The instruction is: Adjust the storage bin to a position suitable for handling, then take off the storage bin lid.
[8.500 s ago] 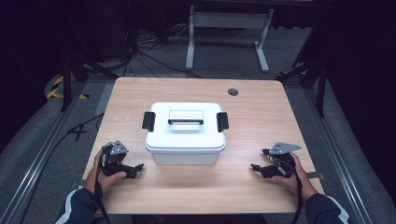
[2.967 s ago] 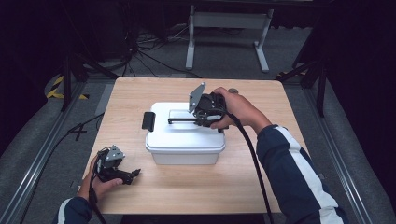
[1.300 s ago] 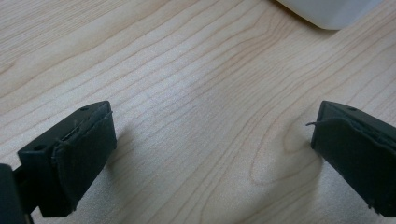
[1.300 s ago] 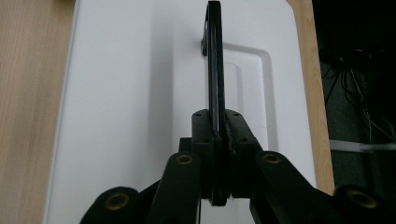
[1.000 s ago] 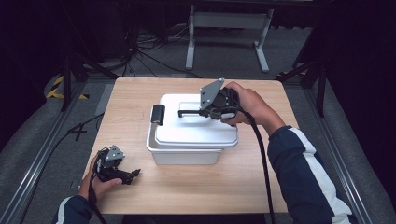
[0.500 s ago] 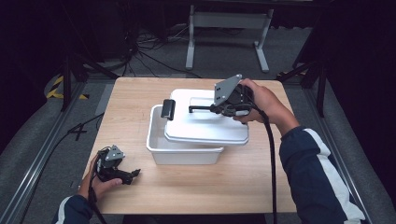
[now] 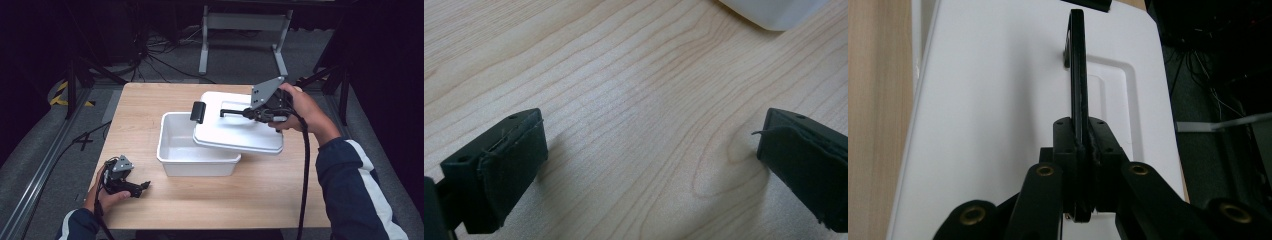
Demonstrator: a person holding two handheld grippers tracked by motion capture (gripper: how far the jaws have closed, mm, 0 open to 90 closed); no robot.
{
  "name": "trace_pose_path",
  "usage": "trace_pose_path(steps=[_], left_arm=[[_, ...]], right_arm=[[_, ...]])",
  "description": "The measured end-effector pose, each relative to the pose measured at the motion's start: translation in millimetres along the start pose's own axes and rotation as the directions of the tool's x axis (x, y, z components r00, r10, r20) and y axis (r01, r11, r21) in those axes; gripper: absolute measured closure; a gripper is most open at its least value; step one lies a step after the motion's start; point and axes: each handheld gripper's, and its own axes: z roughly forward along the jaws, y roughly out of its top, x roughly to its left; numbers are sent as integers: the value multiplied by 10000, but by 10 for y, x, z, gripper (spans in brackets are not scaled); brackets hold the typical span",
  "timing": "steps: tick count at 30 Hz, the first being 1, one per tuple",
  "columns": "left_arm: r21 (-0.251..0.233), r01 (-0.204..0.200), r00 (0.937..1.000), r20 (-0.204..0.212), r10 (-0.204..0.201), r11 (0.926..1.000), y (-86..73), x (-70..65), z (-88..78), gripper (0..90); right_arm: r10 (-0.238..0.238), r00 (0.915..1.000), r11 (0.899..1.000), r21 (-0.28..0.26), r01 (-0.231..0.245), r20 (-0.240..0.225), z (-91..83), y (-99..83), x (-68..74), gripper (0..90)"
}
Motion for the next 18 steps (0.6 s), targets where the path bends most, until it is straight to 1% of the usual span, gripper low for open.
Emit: trace_pose_path(steps=[3, 4, 6, 7, 8, 9, 10, 11, 12, 13, 14, 15, 16, 17, 18], left_arm=[[8, -13, 10000, 3, 13, 10000, 0, 1, -1, 2], [9, -13, 10000, 2, 13, 10000, 0, 1, -1, 2], [10, -10, 10000, -2, 10, 10000, 0, 0, -1, 2], [-35, 0, 10000, -5, 0, 10000, -1, 0, 3, 2], [10, -6, 10000, 1, 6, 10000, 1, 1, -1, 2], [32, 67, 10000, 7, -67, 10000, 0, -4, 0, 2], [75, 71, 10000, 23, -71, 9999, 4, -2, -1, 2], [57, -15, 10000, 18, 15, 10000, 9, 6, 2, 2], [80, -214, 9998, -43, 214, 9997, 16, 20, 0, 2], [125, -122, 9999, -3, 122, 9998, 17, 15, 1, 2], [89, -197, 9998, -21, 197, 9998, 20, 21, 4, 2], [115, -5, 10000, 27, 5, 9999, 16, 9, 5, 2], [118, -90, 9999, 47, 89, 9999, 17, 13, 5, 2], [118, -90, 9999, 47, 89, 9999, 17, 13, 5, 2], [90, -182, 9998, -18, 182, 9998, 20, 20, 5, 2]], right_arm=[[251, 9997, 9997, 66, -252, 70, -55, -124, 4, 847], [241, 9997, 9997, 49, -241, 76, -65, -154, 4, 847], [450, 9989, 9989, 131, -452, 163, -107, -239, 12, 847], [478, 9986, 9988, 90, -480, 242, -128, -281, 12, 848], [637, 9974, 9979, 64, -640, 324, -165, -335, 19, 848], [698, 9968, 9975, 40, -700, 390, -191, -368, 19, 847], [724, 9967, 9974, -36, -723, 364, -230, -422, 16, 848], [796, 9958, 9968, 8, -797, 446, -256, -453, 21, 848], [838, 9953, 9965, 12, -839, 480, -293, -504, 20, 847], [852, 9949, 9963, 12, -854, 540, -314, -536, 15, 847], [990, 9928, 9950, 44, -995, 671, -347, -585, 20, 847], [1010, 9926, 9948, 22, -1014, 680, -364, -613, 20, 848], [1050, 9920, 9944, 5, -1053, 701, -385, -651, 20, 847], [1164, 9908, 9932, -38, -1164, 696, -408, -700, 21, 847], [1249, 9894, 9921, -14, -1252, 740, -426, -748, 20, 848]])
